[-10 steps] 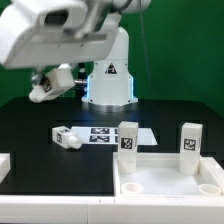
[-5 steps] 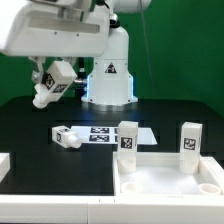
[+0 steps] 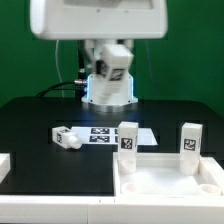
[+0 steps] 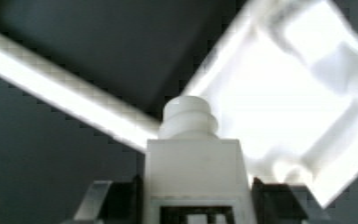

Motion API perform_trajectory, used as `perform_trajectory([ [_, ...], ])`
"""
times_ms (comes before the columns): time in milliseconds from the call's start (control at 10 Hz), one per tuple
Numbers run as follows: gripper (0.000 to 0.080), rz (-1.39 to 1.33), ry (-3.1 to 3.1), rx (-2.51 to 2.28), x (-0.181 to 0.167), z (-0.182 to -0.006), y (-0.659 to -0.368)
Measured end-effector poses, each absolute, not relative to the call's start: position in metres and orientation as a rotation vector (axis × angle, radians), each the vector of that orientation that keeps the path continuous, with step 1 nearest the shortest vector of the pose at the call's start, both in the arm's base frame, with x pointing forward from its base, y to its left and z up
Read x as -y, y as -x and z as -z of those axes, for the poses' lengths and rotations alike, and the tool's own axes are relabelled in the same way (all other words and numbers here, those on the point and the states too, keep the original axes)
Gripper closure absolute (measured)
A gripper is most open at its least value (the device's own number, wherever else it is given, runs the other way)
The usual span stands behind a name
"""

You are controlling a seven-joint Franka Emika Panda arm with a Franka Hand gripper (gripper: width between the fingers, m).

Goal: Assemble square table

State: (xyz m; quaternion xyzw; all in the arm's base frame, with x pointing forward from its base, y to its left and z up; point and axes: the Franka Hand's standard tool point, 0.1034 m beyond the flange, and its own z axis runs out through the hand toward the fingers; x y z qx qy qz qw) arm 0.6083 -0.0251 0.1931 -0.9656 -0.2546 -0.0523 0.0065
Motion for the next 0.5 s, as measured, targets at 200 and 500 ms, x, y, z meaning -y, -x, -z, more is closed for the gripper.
perform_trajectory([
  [200,0.0517,0.334,3.036,0.820,0.038,-0.191,-0.610],
  [500,0.0517,0.368,3.048,0.773,0.043,-0.186,-0.605],
])
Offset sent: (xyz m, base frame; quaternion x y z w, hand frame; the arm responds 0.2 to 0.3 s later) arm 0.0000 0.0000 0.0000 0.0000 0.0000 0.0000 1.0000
